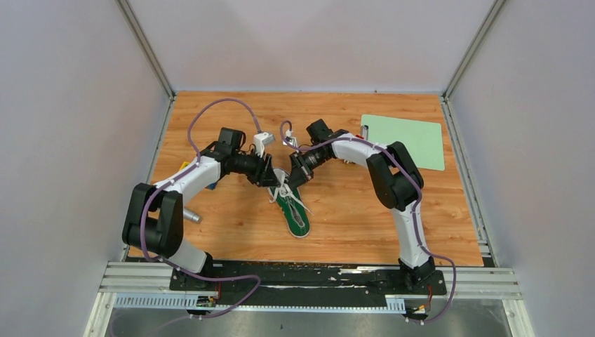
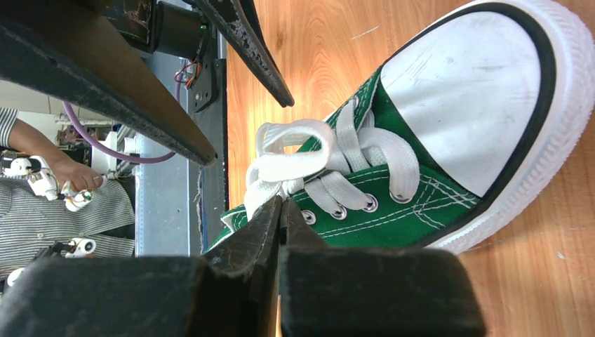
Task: Tie the shoes
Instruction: Cross the shoelace with the shoelace, then tie the shoelace on the shoe.
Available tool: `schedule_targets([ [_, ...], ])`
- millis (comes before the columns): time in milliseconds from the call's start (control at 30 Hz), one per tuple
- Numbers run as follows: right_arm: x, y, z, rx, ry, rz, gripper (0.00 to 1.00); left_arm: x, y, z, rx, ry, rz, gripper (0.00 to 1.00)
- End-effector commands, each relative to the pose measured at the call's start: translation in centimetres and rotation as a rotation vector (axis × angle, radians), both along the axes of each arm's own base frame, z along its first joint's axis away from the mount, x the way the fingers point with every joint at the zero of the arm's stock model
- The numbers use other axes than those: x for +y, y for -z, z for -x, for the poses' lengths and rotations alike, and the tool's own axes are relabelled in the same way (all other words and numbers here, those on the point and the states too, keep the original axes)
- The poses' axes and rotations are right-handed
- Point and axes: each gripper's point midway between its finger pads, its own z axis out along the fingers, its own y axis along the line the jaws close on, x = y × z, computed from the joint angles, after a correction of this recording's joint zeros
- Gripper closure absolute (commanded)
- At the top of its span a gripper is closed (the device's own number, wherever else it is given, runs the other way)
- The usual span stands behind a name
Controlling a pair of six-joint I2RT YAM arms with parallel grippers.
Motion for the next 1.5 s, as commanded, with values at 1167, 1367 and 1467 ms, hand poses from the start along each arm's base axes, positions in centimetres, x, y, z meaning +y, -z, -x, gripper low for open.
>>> schedule_targets([
  [1167, 1.0, -1.2, -1.0, -0.052, 0.042, -0.003, 0.8, -2.5, 0.8, -4.0, 0.202, -0.122, 0.1, 0.84],
  [1367, 1.1, -0.8, -1.0, -0.056, 0.04, 0.004, 0.78, -2.6, 0.6, -3.9, 0.197, -0.118, 0.106, 0.86],
  [1467, 1.1, -0.5, -0.8, -0.051, 0.033, 0.005, 0.76, -2.6, 0.5, -3.9, 0.198, -0.117, 0.107, 0.86],
])
